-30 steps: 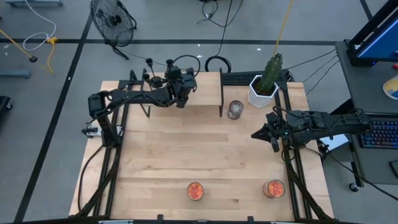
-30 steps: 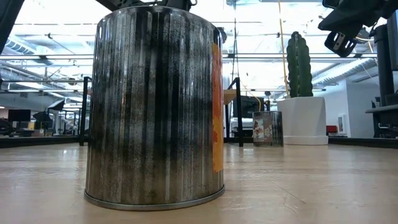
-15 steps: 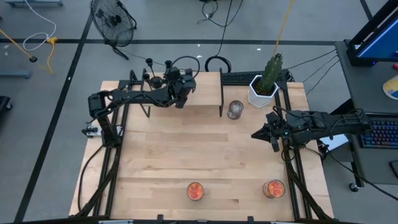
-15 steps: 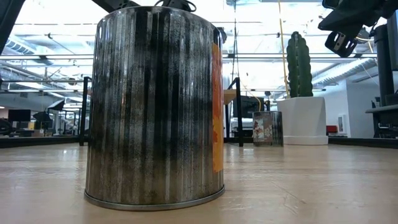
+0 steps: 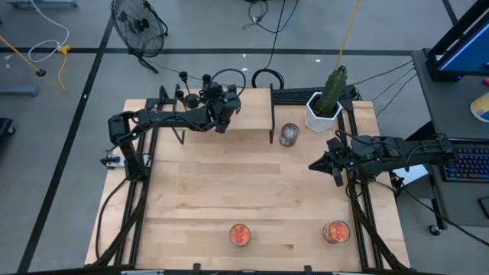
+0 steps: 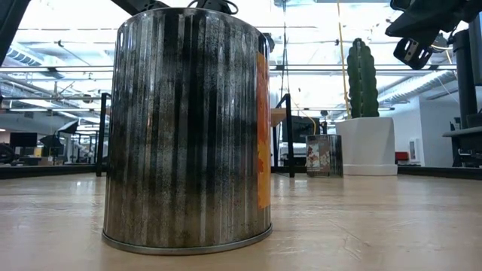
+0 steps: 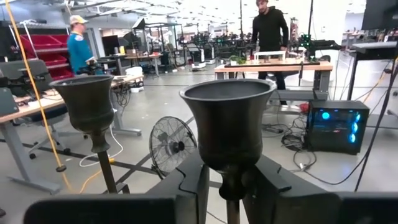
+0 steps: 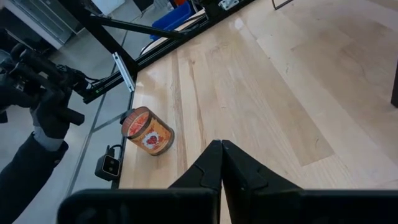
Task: Pick & Place candle stick holders
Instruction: Put the black candle holder on the shelf
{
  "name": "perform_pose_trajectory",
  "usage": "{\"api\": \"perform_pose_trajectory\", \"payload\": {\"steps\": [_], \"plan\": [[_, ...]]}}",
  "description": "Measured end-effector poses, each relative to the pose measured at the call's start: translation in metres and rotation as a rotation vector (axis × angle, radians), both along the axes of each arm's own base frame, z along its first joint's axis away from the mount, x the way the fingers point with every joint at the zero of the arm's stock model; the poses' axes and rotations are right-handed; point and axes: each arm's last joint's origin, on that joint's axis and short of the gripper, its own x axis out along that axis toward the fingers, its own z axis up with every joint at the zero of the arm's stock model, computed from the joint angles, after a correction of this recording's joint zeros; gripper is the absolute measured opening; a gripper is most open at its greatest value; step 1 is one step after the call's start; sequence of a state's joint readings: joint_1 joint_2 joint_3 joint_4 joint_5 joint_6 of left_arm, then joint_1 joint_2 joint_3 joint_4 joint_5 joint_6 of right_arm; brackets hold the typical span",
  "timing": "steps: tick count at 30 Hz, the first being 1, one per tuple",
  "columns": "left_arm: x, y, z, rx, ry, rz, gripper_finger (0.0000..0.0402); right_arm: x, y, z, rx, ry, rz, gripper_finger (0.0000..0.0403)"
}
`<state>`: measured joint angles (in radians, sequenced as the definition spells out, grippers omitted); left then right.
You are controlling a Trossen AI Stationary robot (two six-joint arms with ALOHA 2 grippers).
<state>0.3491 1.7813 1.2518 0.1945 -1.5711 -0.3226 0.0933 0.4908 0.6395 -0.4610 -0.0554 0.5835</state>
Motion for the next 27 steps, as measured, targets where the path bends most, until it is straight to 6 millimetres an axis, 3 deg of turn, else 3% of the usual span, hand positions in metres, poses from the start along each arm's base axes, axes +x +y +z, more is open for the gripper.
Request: {"api": "perform_pose_trajectory", "payload": {"steps": [27], "plan": [[0.008, -0.013, 0.013, -0.03, 0.088, -0.037, 0.0083, 0.0, 0.0, 0.0, 0.0, 0.0, 0.001, 0.0]]}}
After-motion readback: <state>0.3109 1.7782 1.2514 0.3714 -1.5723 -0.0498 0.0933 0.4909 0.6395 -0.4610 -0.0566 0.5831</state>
